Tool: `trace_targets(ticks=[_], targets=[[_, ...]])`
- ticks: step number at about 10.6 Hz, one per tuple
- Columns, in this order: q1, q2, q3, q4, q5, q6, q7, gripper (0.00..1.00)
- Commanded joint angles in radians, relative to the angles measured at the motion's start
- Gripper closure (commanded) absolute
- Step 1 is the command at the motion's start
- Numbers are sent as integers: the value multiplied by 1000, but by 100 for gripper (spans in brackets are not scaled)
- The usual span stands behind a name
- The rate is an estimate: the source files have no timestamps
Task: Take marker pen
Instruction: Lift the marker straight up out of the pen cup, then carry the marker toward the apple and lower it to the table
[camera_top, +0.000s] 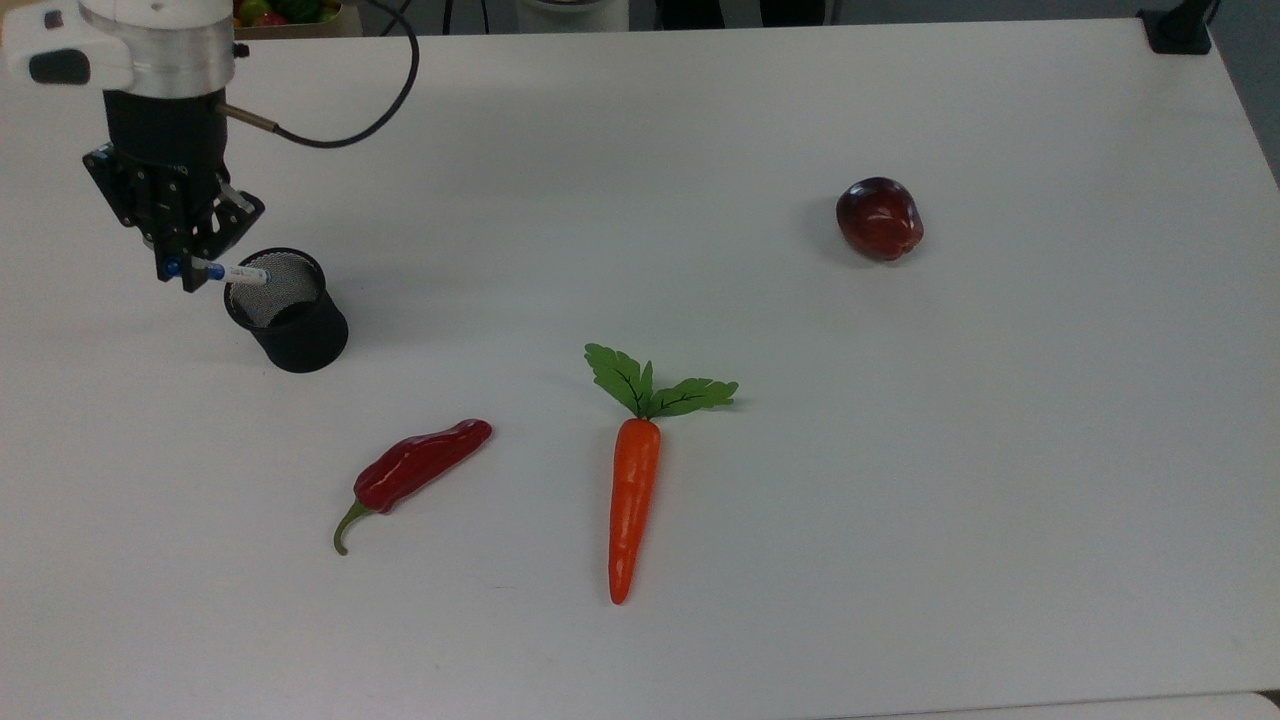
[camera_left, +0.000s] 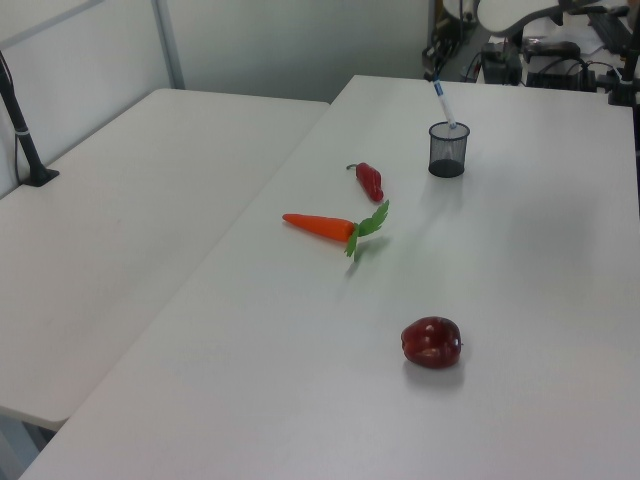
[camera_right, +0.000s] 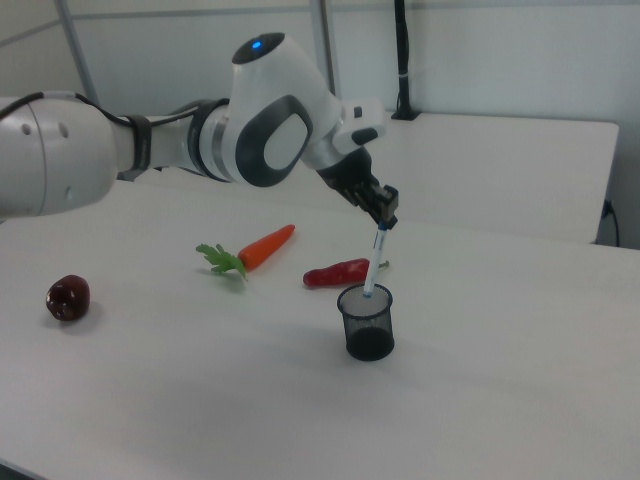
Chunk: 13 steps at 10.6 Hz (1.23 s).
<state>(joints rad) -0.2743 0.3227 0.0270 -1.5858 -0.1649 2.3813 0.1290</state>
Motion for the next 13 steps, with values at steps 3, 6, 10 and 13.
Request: trace_targets(ticks=[3, 6, 10, 13], targets=[[23, -100, 11, -23, 7, -74, 15, 91], [150, -117, 19, -25, 13, -255, 27, 91], [248, -122, 86, -51, 83, -428, 28, 87], [331, -103, 108, -107, 110, -501, 37, 87]])
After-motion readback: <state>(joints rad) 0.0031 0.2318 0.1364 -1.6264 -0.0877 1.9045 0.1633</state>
